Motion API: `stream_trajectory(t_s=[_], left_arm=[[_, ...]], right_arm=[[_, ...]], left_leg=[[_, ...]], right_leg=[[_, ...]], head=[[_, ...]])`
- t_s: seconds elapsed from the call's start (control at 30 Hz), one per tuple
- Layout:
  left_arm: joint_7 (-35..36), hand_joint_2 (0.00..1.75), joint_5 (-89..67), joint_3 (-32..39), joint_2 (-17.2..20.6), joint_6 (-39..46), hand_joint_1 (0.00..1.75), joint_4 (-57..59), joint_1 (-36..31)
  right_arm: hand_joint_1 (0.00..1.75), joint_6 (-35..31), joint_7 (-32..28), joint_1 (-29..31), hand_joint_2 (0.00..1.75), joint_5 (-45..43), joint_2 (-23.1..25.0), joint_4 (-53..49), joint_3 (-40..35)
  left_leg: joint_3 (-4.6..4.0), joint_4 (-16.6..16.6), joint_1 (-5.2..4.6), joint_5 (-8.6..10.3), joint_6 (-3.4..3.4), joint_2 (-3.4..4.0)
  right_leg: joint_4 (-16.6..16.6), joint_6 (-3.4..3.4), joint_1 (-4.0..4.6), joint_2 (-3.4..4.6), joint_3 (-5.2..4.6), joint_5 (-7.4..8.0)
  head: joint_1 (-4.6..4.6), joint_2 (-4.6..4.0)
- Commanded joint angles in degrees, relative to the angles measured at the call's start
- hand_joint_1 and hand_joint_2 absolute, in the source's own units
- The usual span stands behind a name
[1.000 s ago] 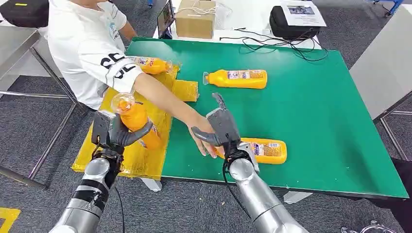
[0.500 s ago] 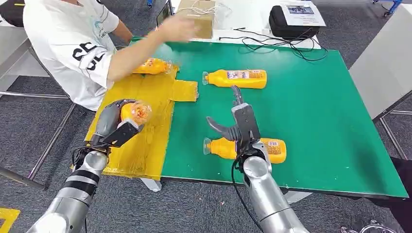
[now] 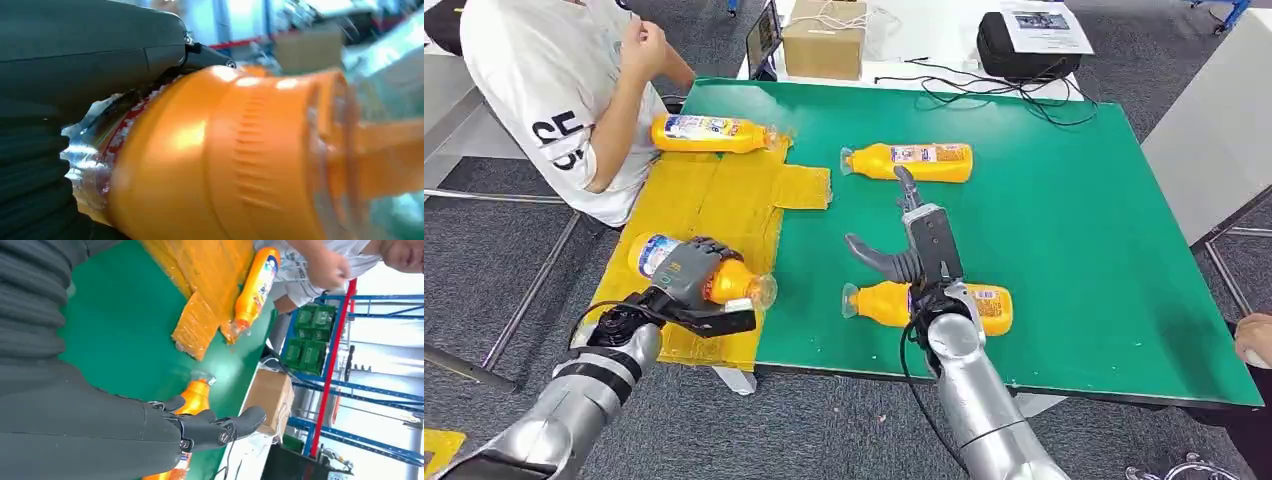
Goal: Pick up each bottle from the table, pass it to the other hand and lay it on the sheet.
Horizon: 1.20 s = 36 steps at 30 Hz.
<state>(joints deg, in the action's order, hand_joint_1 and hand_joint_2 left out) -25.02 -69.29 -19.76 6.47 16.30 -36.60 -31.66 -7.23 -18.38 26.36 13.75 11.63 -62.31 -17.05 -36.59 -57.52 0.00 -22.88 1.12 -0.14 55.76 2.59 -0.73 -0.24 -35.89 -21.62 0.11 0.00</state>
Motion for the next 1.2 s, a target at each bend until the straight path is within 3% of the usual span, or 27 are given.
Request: stream_trajectory(t_s=[0.03,0.43,0.47,0.5,1.07,1.2], left_arm=[[2.7,1.75,-4.6,-13.6,2.6,-2.9,1.75,15.8,-8.5],[1.2,1.75,-5.7,-18.4,3.9,-11.0,1.75,18.6,-11.1],[1.1,1.75,-5.6,-18.5,3.8,-11.4,1.59,18.6,-11.2],[0.7,1.75,-4.6,-18.1,3.6,-11.1,0.0,18.3,-11.0],[-2.2,1.75,1.4,-19.1,3.7,-12.6,0.0,17.4,-11.3],[-5.1,1.75,6.6,-15.8,4.3,-11.6,0.0,15.9,-10.1]], right_arm=[[0.0,1.1,0.2,3.3,1.75,-0.5,-0.9,3.0,-2.1],[0.0,2.5,1.1,4.8,1.75,-0.7,-1.2,4.4,-4.2],[0.0,2.6,1.1,5.0,1.75,-0.7,-1.1,4.6,-4.3],[0.0,2.8,1.3,5.2,1.75,-0.7,-1.2,4.9,-4.5],[0.0,4.5,1.7,6.8,1.75,-0.9,-1.3,7.9,-5.8],[0.0,4.2,2.0,7.2,1.75,-0.4,-1.5,8.8,-6.1]], left_leg=[[0.19,0.0,0.04,-0.11,-0.06,0.05],[0.47,0.0,0.04,-0.1,-0.12,0.26],[0.57,0.1,0.05,-0.12,-0.15,0.31],[0.47,0.1,0.02,-0.03,-0.16,0.25],[0.61,0.0,0.09,-0.06,-0.24,0.23],[0.56,0.1,0.08,-0.02,-0.22,0.19]], right_leg=[[0.0,-0.07,0.04,0.06,0.17,-0.1],[0.0,-0.19,0.05,0.28,0.34,0.01],[0.0,-0.33,0.06,0.3,0.43,0.07],[0.0,-0.29,0.05,0.21,0.33,0.1],[0.1,-0.32,0.11,0.21,0.46,0.01],[0.0,-0.3,0.1,0.17,0.42,0.04]], head=[[0.0,0.0],[0.0,0.0],[-0.02,0.0],[-0.02,0.0],[-0.02,0.0],[-0.02,0.0]])
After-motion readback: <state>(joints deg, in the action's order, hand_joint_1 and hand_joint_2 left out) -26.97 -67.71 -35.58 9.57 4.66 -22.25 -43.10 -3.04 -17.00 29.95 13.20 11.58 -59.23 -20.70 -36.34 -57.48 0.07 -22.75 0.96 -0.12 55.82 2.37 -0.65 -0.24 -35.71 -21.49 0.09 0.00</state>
